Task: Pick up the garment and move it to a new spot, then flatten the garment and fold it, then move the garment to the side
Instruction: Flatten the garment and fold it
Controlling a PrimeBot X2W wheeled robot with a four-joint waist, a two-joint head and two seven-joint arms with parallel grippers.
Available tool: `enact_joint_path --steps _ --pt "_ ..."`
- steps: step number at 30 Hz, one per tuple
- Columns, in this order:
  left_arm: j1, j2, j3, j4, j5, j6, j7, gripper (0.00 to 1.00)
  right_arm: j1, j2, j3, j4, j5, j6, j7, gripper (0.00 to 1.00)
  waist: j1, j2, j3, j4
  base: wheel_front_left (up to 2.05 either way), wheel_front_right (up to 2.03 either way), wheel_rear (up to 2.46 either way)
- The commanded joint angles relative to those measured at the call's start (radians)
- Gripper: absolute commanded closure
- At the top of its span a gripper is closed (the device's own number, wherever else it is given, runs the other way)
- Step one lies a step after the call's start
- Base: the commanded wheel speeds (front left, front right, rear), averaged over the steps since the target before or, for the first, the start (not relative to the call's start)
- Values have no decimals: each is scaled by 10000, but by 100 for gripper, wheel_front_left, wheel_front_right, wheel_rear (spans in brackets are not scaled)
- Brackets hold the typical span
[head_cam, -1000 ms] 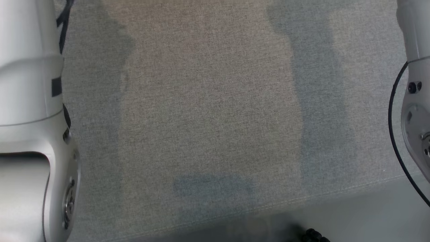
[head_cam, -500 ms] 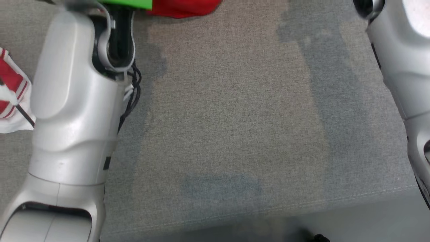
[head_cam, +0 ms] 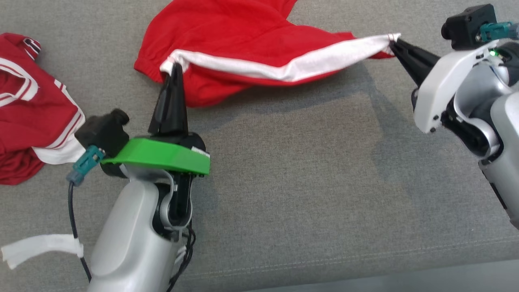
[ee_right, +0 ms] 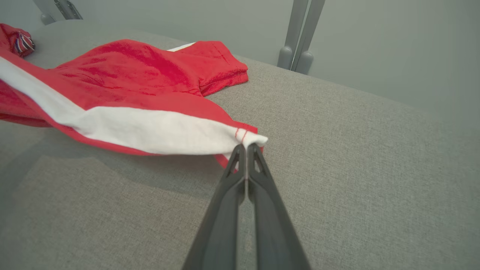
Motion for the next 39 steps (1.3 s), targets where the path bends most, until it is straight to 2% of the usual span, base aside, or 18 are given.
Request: enact_joint_path --steps 1,9,20,31,35,39 --pt "589 177 -99 -139 -9 130 157 100 626 -210 -177 -421 42 -3 328 100 0 0 -776 224 0 0 0" --pt "2928 659 -564 -378 50 739 906 100 3198 -137 -924 -1523 -35 -3 1963 100 0 0 -1912 376 0 0 0" --pt "4612 547 -1223 -608 54 1326 1440 100 5963 -65 -1893 -3061 135 -3 4273 100 0 0 -2856 495 0 0 0" --pt "5614 1111 -1834 -1078 610 1866 1926 100 7510 507 -2861 -4060 -3 -2 5327 100 0 0 -3250 461 0 0 0" --pt "5852 1158 -1753 -1538 467 1968 1962 100 7593 796 -3398 -4487 -213 -3 5168 100 0 0 -3255 488 0 0 0" --pt "5415 1279 -1785 -1853 576 1837 2041 100 6858 906 -3452 -4604 -860 -2 4563 100 0 0 -3097 519 0 0 0"
